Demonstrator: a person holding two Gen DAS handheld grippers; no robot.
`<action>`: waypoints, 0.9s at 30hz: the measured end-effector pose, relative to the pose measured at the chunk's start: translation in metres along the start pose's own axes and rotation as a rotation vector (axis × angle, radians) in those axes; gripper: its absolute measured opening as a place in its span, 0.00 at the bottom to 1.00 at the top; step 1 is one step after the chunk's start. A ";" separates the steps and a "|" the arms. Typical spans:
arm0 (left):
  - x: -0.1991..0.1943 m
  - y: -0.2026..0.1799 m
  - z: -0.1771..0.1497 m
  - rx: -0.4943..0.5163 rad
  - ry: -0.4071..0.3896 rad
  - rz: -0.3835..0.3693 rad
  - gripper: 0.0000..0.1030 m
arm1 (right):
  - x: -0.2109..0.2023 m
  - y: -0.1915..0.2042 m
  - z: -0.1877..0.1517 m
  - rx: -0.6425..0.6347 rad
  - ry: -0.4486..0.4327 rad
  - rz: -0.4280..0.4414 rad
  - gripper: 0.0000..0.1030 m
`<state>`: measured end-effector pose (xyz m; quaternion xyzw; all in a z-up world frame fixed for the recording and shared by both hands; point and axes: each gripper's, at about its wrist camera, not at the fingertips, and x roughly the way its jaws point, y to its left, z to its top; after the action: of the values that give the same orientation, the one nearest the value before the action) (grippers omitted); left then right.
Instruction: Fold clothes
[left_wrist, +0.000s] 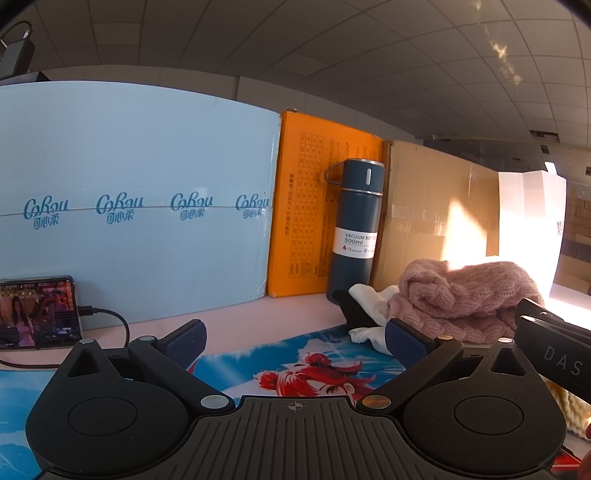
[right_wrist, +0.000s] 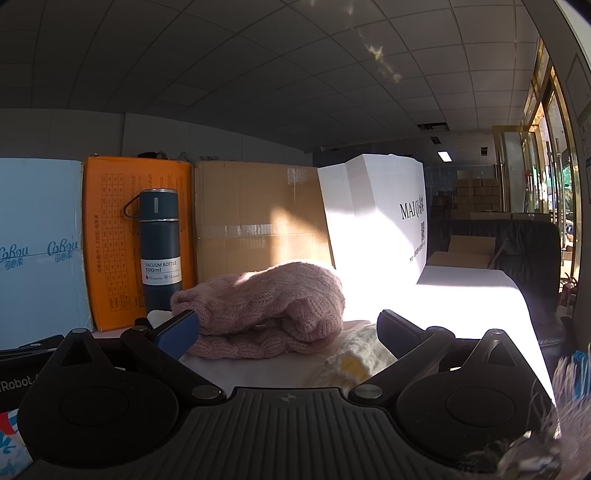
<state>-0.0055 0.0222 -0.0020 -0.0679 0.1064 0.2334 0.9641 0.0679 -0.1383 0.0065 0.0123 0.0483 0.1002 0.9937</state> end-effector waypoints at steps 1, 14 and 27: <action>0.000 0.000 0.000 0.000 0.000 -0.001 1.00 | 0.000 0.000 0.000 0.000 -0.001 0.000 1.00; 0.000 0.001 0.000 -0.003 -0.003 -0.001 1.00 | -0.001 -0.002 0.001 0.013 -0.012 0.017 1.00; -0.020 -0.014 0.000 0.062 -0.103 0.052 1.00 | 0.006 -0.029 0.001 0.188 0.052 0.079 1.00</action>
<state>-0.0167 0.0013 0.0042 -0.0230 0.0658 0.2581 0.9636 0.0793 -0.1659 0.0059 0.1050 0.0826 0.1348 0.9818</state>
